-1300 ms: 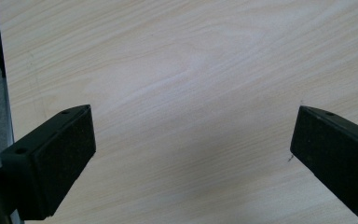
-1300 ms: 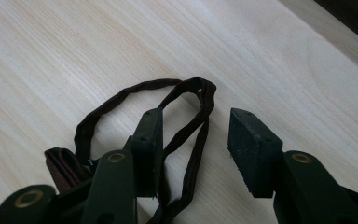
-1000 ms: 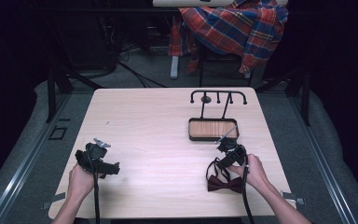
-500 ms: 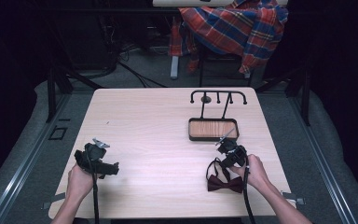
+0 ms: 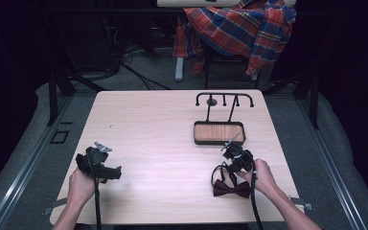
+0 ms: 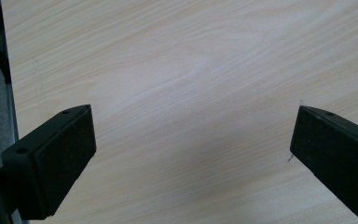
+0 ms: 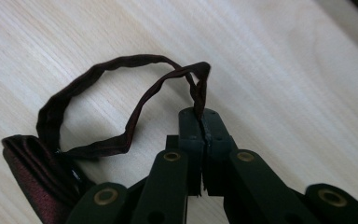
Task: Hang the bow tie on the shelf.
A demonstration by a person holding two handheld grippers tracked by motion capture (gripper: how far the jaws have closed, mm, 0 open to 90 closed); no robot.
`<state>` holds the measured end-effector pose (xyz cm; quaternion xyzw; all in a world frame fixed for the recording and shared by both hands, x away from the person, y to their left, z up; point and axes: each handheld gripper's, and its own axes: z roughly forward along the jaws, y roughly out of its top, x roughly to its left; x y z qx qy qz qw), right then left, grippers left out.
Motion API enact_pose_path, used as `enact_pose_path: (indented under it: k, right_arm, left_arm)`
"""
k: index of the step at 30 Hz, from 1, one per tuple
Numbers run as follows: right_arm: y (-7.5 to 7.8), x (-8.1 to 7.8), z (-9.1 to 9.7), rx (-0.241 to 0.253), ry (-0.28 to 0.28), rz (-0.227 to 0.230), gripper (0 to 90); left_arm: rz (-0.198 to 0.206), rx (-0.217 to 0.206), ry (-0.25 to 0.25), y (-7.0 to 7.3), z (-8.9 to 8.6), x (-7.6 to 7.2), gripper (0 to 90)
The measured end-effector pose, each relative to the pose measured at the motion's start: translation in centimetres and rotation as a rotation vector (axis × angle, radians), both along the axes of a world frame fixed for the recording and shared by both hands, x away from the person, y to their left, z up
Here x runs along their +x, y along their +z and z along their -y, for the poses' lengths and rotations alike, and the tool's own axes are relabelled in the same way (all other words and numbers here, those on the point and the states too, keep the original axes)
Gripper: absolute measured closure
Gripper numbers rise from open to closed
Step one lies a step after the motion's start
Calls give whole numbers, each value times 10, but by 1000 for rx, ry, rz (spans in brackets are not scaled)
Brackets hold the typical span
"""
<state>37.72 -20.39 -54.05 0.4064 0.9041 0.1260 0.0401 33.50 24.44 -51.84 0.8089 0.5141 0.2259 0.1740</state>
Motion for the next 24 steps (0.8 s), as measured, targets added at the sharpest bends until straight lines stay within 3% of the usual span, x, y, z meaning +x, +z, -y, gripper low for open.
enact_pose_path:
  k: [4,6,9,10,16,24]
  right_arm:
    - [14,-3,3,46,0,74,888]
    - [21,-4,6,27,12,98,889]
    - [27,-7,7,54,-1,134,890]
    - [30,-7,9,33,11,139,890]
    - [40,-9,13,42,11,175,891]
    - [58,-12,24,74,-28,266,892]
  left_arm:
    - [-1,1,-1,0,-1,0,4]
    - [1,1,-2,0,-1,0,4]
    - [8,4,-6,0,0,-1,4]
    - [12,6,-9,0,0,-1,4]
    - [24,-4,-19,1,0,-1,4]
    - [33,0,-28,1,0,-1,4]
